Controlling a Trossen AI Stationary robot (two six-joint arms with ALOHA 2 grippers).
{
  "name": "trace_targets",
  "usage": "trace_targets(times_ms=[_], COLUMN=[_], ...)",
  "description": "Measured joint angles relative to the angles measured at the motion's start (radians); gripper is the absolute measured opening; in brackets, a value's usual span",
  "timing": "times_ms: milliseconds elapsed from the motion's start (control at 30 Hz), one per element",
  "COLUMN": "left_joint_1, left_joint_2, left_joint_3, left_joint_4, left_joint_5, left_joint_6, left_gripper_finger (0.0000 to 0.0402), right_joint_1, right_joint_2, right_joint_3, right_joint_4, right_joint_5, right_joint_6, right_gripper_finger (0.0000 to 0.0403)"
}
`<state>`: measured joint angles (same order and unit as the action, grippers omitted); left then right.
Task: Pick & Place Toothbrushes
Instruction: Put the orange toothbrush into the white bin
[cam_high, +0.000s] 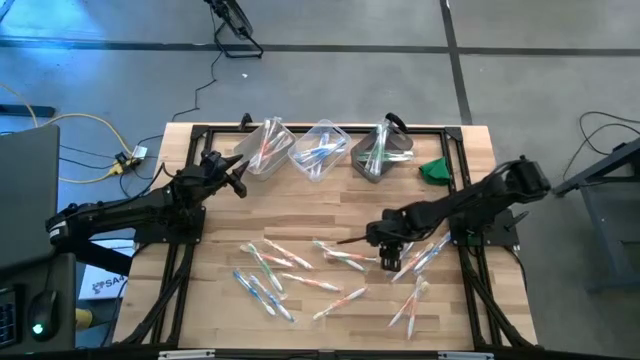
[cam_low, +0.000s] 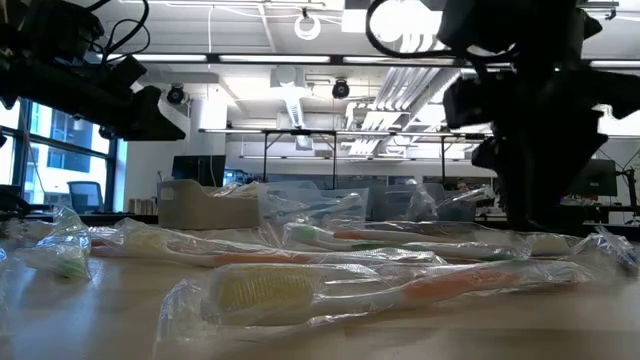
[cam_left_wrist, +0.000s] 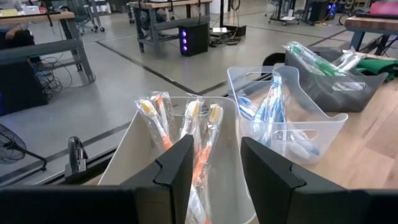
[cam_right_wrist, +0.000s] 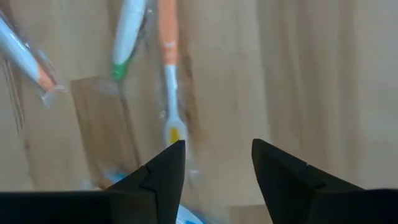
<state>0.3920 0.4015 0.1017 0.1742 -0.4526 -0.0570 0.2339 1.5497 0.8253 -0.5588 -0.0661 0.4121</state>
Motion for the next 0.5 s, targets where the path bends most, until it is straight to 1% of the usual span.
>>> trace_targets(times_ms=[100, 233, 500], left_joint_1=[0.000, 0.000, 0.000], left_joint_2=[0.000, 0.000, 0.000], left_joint_3=[0.000, 0.000, 0.000], left_joint_4=[-0.009, -0.030, -0.060], left_joint_5=[0.000, 0.000, 0.000], left_joint_6=[0.000, 0.000, -0.001], left_gripper_finger=[0.0132, 0.0132, 0.0132], right_joint_1=[0.012, 0.032, 0.055], right_joint_2=[0.028, 0.048, 0.039], right_joint_3=[0.000, 0.000, 0.000], right_joint_4=[0.031, 0.068, 0.071], right_joint_5=[-0.021, -0.023, -0.013], right_joint_6=[0.036, 0.072, 0.092], right_gripper_finger=[0.0175, 0.0175, 0.0174])
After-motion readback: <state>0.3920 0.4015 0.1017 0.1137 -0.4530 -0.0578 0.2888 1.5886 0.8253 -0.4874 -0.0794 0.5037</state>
